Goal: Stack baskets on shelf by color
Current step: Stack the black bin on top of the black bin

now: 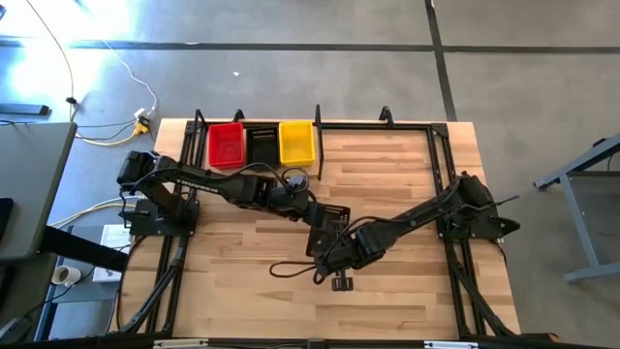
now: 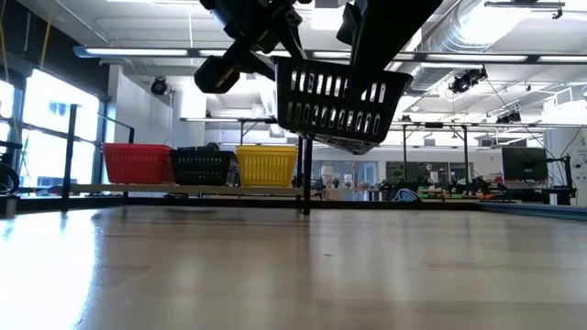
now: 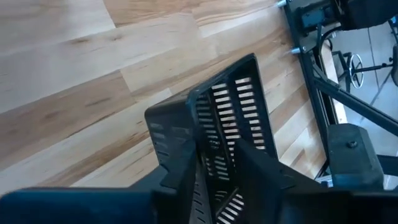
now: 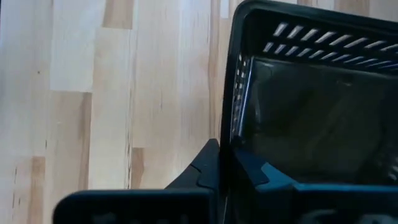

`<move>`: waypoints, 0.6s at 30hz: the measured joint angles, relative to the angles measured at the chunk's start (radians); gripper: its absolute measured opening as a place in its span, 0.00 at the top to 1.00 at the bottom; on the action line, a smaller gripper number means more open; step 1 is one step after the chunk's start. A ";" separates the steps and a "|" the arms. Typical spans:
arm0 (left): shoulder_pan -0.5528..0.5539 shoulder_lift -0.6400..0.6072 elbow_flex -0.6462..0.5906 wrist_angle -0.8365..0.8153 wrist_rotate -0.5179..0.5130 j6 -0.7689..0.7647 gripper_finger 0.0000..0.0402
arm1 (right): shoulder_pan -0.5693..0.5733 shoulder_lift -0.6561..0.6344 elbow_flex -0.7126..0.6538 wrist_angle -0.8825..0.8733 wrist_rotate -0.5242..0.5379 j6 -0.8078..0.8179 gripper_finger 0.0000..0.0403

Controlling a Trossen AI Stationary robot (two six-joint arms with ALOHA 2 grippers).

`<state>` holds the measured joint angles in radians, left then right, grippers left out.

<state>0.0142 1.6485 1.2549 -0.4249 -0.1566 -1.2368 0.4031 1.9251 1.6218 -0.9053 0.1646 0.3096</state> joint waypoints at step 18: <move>0.118 -0.021 0.002 -0.104 0.190 0.160 0.64 | -0.031 -0.016 0.000 -0.083 -0.004 0.058 1.00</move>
<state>0.1318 1.6272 1.2568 -0.5284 0.0338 -1.0767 0.3717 1.9092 1.6218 -0.9879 0.1608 0.3671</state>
